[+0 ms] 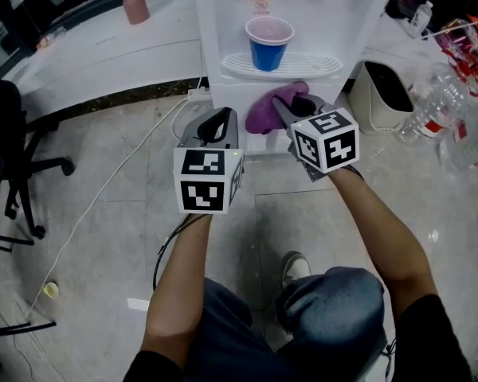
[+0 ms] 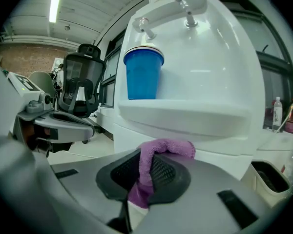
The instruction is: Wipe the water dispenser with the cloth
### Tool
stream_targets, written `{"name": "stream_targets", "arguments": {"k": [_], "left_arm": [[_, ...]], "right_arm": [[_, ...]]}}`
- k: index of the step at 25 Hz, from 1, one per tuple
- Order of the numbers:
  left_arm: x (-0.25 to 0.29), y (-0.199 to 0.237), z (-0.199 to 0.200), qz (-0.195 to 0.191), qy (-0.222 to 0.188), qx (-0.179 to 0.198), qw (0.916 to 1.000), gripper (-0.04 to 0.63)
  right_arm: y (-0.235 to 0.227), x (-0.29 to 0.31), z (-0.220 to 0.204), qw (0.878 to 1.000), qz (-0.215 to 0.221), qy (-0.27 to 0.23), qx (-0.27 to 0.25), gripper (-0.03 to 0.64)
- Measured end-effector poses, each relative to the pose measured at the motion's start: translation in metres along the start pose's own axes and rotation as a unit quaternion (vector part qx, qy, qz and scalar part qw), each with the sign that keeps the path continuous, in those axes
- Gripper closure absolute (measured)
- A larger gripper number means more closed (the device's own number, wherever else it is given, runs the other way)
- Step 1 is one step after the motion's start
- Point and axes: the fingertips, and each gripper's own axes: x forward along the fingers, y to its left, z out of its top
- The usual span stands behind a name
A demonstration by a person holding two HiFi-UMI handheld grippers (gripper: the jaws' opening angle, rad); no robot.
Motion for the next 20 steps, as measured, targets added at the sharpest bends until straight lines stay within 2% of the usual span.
{"name": "stream_targets", "arguments": {"k": [9,15,20], "left_arm": [[0.018,-0.026,-0.01,-0.031,0.011,0.002,0.9995,0.568],[0.017,-0.03,-0.014,-0.036,0.014,0.004,0.9992,0.568],[0.016,-0.028,-0.018,-0.038,0.014,-0.001,0.9992,0.568]], "right_arm": [[-0.058,-0.036,-0.019,0.998,-0.059,0.018,0.005,0.577],[-0.092,-0.055,-0.034,0.995,-0.095,0.035,0.0,0.577],[-0.1,-0.058,-0.038,0.994,-0.104,0.039,-0.007,0.575]]}}
